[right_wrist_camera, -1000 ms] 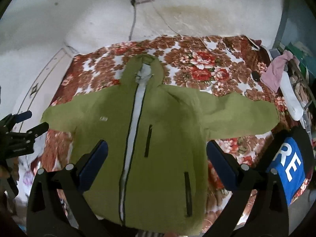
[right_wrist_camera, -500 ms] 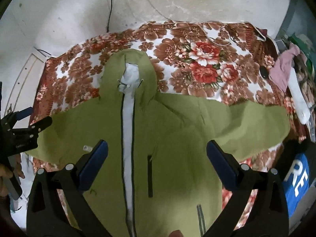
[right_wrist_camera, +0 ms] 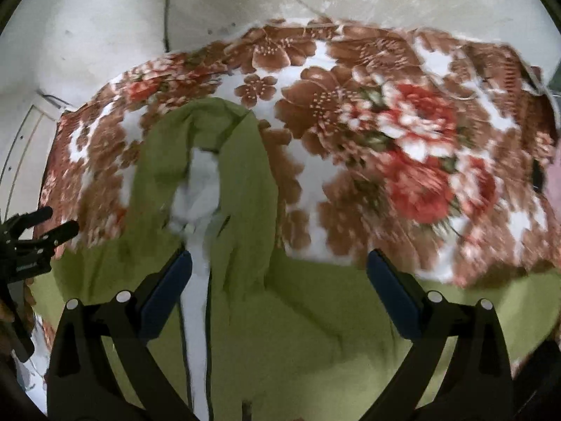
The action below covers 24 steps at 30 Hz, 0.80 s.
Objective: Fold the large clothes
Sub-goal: 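Grasp the green jacket's hood with the left tool while the right tool grasps it too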
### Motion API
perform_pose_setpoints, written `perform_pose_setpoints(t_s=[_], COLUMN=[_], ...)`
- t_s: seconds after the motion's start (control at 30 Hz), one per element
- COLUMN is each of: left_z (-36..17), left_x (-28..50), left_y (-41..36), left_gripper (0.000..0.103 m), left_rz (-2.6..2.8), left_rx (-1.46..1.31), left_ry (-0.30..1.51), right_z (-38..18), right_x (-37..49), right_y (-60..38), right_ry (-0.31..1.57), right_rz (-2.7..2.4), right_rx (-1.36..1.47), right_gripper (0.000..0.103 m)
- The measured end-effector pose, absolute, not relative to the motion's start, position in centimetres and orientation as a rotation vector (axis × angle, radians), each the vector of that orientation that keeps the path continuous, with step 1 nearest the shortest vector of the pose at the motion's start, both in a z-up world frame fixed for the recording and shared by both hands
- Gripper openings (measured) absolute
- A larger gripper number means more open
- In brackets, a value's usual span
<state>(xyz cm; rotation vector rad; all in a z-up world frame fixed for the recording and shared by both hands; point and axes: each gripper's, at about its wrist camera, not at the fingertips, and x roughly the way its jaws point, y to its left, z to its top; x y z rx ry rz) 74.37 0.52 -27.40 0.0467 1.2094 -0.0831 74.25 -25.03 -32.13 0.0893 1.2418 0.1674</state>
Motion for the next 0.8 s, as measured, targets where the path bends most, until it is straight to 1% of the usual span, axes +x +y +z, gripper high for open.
perform_pose_setpoints(t_s=[0.2, 0.3, 0.4, 0.43, 0.47, 0.5, 0.53, 0.57, 0.6, 0.63, 0.67, 0.7, 0.73, 0.8], left_z=[-33.7, -35.7, -37.7, -38.1, -38.5, -38.7, -38.9, -39.1, -39.5, -39.7, -39.7, -39.4, -39.0, -37.7], left_x=[81.8, 85.0, 87.7, 88.5, 89.5, 90.2, 90.8, 91.4, 91.8, 92.0, 92.0, 91.9, 91.6, 90.8], left_y=[0.6, 0.2, 0.4, 0.6, 0.8, 0.8, 0.7, 0.5, 0.2, 0.0, -0.4, -0.9, -1.1, -1.2], left_gripper=[0.097, 0.095, 0.095, 0.092, 0.086, 0.083, 0.076, 0.059, 0.051, 0.03, 0.011, 0.009, 0.007, 0.006], left_rz=[-0.112, -0.141, -0.161, -0.168, -0.187, -0.21, -0.228, -0.264, -0.305, -0.329, -0.349, -0.383, -0.393, -0.423], left_rx=[0.039, 0.057, 0.055, 0.046, 0.03, 0.017, 0.007, -0.007, -0.023, -0.021, -0.003, 0.028, 0.049, 0.068], left_ry=[1.231, 1.212, 1.215, 1.224, 1.229, 1.235, 1.243, 1.259, 1.288, 1.308, 1.311, 1.315, 1.308, 1.283], right_z=[-38.3, -41.0, -43.8, -44.4, -45.1, -45.5, -46.2, -46.7, -46.9, -46.9, -46.7, -46.3, -45.7, -44.0], right_x=[82.2, 85.3, 87.9, 88.5, 89.2, 89.6, 90.3, 90.8, 91.0, 91.0, 90.8, 90.5, 90.2, 89.4], right_y=[-21.8, -20.0, -19.2, -18.9, -18.5, -18.3, -18.0, -17.7, -17.4, -17.3, -17.2, -17.3, -17.6, -18.2], right_ry=[1.251, 1.266, 1.309, 1.319, 1.332, 1.341, 1.366, 1.387, 1.391, 1.388, 1.379, 1.367, 1.354, 1.317], right_rz=[0.266, 0.279, 0.3, 0.299, 0.3, 0.307, 0.333, 0.358, 0.36, 0.366, 0.377, 0.374, 0.378, 0.387], right_rx=[0.051, 0.001, 0.05, 0.049, 0.051, 0.062, 0.082, 0.1, 0.091, 0.075, 0.047, 0.025, 0.021, 0.006], right_gripper=[0.098, 0.098, 0.098, 0.098, 0.098, 0.092, 0.071, 0.06, 0.054, 0.039, 0.032, 0.018, 0.01, 0.009])
